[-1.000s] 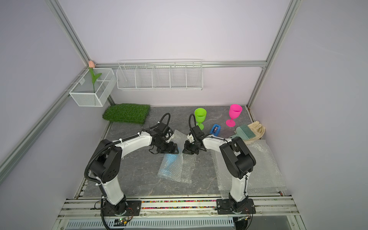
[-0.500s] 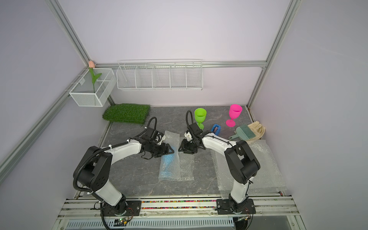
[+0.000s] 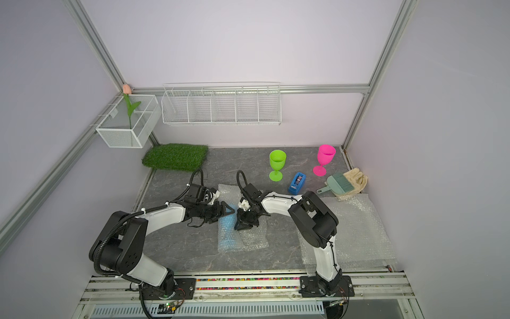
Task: Wrap wine glasses in bubble wrap
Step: Wrap the wine glass in bubble wrap.
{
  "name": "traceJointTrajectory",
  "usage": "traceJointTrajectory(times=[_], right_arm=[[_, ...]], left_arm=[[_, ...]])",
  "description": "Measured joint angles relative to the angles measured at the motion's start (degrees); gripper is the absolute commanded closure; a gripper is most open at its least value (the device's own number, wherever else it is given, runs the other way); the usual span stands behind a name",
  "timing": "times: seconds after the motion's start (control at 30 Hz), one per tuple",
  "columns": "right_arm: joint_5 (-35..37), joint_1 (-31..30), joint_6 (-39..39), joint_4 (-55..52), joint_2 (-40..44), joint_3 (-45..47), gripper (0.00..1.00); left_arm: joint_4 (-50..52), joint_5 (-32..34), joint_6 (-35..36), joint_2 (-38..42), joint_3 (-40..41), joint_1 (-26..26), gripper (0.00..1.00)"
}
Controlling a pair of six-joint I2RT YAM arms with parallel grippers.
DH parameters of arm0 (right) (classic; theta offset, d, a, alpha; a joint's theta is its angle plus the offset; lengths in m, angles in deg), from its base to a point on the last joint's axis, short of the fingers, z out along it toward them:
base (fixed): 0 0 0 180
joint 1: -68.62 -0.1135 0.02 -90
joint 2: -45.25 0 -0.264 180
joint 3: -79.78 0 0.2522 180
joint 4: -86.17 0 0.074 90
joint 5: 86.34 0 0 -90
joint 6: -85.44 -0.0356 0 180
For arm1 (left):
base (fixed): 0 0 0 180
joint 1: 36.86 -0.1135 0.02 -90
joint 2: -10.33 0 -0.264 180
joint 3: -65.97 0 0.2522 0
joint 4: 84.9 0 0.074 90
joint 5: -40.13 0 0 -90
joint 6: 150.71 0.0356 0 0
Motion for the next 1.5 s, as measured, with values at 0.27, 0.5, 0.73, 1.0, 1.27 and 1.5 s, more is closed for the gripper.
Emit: traceJointTrajectory(times=[0.27,0.5,0.73,1.0,1.27,1.5], right_arm=[[-0.68,-1.09,0.68,-0.26,1.05,3.93,0.83],[1.29,0.37,3.87,-4.35,6.01,7.26,0.8],[3.82,7.02,5.18,-5.16,13.49,10.91,0.72],[4.2,10.29,4.15,-0.52,14.43,14.53,0.44],[-5.68,10.73,-2.75,18.75,12.26,21.97,0.34],[-12.96,10.78,-14.58,43.98,8.87,29.62,0.49]], left_arm=[[7.54,4.42,1.99,0.09,-3.69,0.83,0.32],[19.3,16.04,4.57,-0.74,-11.13,4.35,0.35],[29.2,26.64,4.81,-4.87,-19.67,9.86,0.36],[36.37,33.62,3.3,-9.73,-26.86,14.36,0.37],[38.47,35.17,1.4,-11.37,-29.09,15.85,0.37],[38.69,35.39,1.09,-11.54,-29.33,16.0,0.38]])
